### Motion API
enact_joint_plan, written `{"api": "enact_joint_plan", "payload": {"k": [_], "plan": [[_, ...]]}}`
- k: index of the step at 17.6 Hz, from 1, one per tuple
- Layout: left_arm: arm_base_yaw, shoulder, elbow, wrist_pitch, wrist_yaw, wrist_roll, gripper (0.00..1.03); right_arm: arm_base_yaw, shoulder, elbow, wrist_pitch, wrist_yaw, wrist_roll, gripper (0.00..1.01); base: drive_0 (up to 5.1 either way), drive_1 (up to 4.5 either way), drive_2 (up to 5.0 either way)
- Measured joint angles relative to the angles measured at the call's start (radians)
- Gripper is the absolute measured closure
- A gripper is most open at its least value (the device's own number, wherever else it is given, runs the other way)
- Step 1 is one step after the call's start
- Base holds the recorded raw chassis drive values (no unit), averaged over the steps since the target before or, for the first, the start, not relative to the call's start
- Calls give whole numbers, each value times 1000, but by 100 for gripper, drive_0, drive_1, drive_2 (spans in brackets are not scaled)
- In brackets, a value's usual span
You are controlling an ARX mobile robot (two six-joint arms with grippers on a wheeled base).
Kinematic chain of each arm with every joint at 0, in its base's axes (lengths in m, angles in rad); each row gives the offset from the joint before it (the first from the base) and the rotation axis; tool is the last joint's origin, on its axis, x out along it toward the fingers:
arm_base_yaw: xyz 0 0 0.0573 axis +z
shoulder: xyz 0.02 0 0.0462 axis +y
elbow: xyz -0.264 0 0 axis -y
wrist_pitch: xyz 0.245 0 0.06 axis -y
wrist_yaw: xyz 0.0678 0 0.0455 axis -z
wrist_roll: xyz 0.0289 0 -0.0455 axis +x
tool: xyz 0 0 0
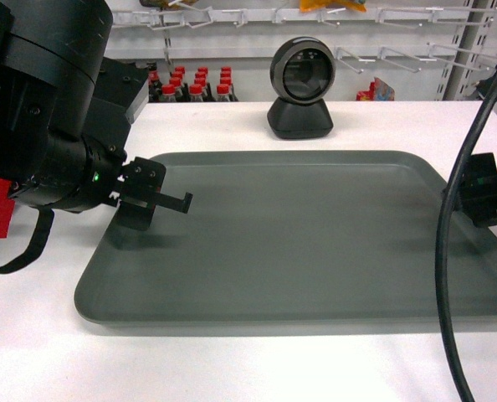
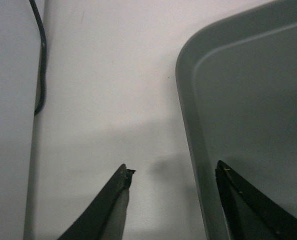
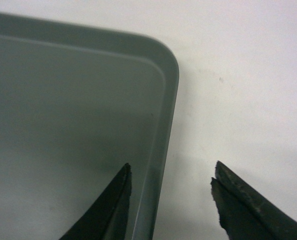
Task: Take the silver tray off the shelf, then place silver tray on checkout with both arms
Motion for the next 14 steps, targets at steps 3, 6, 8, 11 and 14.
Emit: {"api": "enact_joint_plan", "payload": {"k": [3, 6, 8, 11, 14], "plan": [[-7, -57, 7, 20, 6, -26, 22, 2, -69, 0, 18, -30, 34, 27, 0, 0, 0], [-19, -143, 16, 74, 7, -42, 4, 2, -132, -5, 22, -53, 92, 1, 0, 0, 0], [-26, -211, 16, 130, 11, -49, 5, 3, -212, -43, 97, -90, 138, 4, 0, 0, 0], [-29, -372, -23, 176, -11, -85, 5, 13, -409, -115, 231, -101, 221, 3, 0, 0, 0], [-31, -493, -103, 249, -29, -120, 10, 65, -558, -190, 258, 92, 210, 12, 0, 0, 0]]}}
